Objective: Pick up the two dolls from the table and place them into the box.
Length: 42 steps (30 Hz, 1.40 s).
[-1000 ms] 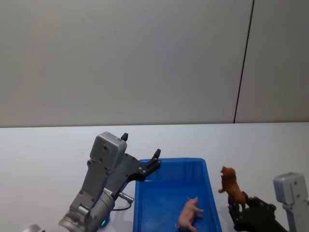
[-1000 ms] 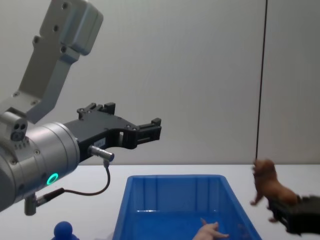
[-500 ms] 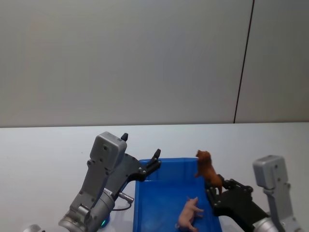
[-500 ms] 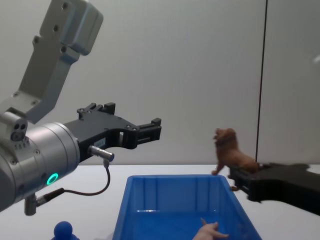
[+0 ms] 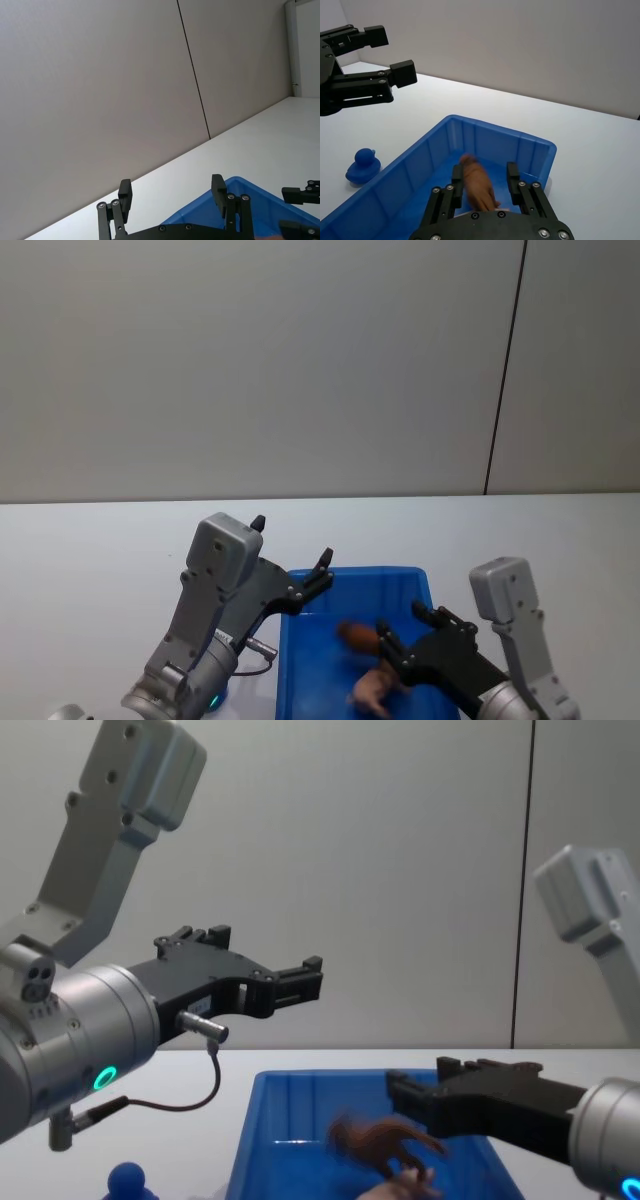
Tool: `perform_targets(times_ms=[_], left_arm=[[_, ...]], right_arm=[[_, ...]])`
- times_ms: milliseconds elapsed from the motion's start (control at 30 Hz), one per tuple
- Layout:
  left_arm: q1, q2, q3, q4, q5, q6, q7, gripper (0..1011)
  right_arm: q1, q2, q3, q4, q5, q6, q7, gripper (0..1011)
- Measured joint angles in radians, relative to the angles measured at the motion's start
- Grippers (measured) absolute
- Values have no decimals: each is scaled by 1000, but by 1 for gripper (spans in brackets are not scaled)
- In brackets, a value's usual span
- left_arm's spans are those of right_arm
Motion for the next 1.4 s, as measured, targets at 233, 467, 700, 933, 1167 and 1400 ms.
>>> perform_targets(times_ms=[233, 467, 700, 933, 1167, 1400], left_arm=[[0, 0, 0, 0, 0, 0, 0, 1001], [0, 0, 0, 0, 0, 0, 0, 1001], [0, 0, 0, 0, 0, 0, 0, 1001], [0, 0, 0, 0, 0, 0, 0, 1001], [0, 0, 0, 0, 0, 0, 0, 1001], [5, 4, -4, -4, -4, 14, 3, 1001]], right_arm=[[21, -14, -4, 40, -5, -18, -5, 712], [12, -8, 5, 37, 6, -42, -41, 919], [-24, 15, 23, 2, 32, -69, -97, 1001], [-68, 45, 47, -40, 60, -92, -158, 1001], [-106, 71, 66, -72, 81, -110, -202, 1001], [-126, 85, 77, -90, 93, -120, -226, 1001]])
